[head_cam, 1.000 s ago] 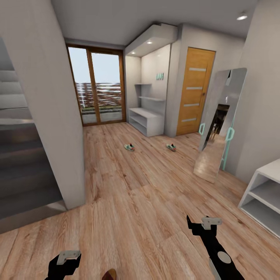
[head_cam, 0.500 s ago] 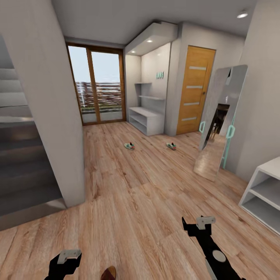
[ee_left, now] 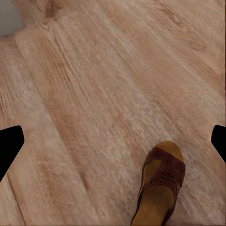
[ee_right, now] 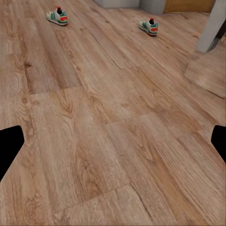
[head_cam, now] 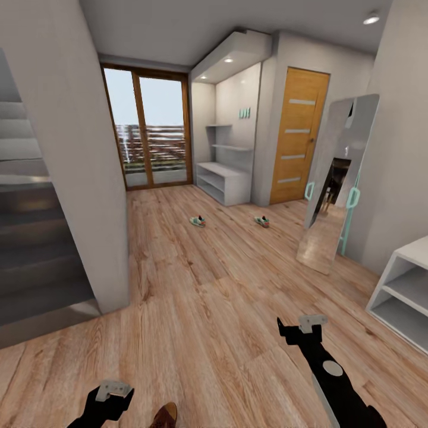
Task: Pick up the two gym shoes and the two sandals from the corridor floor and place them onto the hallstand (shoe rack) in the corridor, making sure they are on the rack and not on the floor. Arrange them so the two gym shoes are next to each other and the two sandals are next to each other.
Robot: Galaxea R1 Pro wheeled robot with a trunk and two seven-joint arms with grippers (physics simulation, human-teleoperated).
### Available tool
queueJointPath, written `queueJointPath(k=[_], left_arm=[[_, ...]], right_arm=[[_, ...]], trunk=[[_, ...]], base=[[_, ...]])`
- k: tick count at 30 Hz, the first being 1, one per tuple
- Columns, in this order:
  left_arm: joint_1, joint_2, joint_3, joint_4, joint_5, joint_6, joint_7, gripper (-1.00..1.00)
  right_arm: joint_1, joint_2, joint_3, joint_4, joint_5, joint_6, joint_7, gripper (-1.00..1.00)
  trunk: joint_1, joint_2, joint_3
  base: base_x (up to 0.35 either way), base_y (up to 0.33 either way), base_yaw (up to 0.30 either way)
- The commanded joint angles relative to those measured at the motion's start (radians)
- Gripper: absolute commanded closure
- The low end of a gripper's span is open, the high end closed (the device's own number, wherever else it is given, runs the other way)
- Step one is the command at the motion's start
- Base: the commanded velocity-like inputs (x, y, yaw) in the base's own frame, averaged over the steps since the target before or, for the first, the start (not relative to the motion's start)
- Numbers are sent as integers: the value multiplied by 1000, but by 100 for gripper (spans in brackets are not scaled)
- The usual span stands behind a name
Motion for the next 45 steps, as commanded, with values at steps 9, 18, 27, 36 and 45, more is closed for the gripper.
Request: queueJointPath(k=[9,18,27,36,45], left_arm=[[-21,1,3,1,-129,1,-34,-100],[-26,1,3,11,-205,5,-43,-100],[-25,0,2,15,-215,2,-102,-100],[-25,-1,3,15,-216,3,-109,-100],[-25,-4,3,15,-217,1,-110,-100]], right_arm=[[-2,-3,2,-53,0,86,12,-100],[-2,-8,2,-81,5,99,89,-100],[-3,-7,-3,-81,6,100,99,-100],[-2,-7,-3,-82,5,100,99,-100],[-2,-7,-3,-83,4,100,99,-100]], trunk=[[34,-64,-29],[69,-127,-57],[103,-190,-95],[138,-253,-137],[172,-316,-180]], base=[[0,0,0],[0,0,0],[0,0,0],[0,0,0],[0,0,0]])
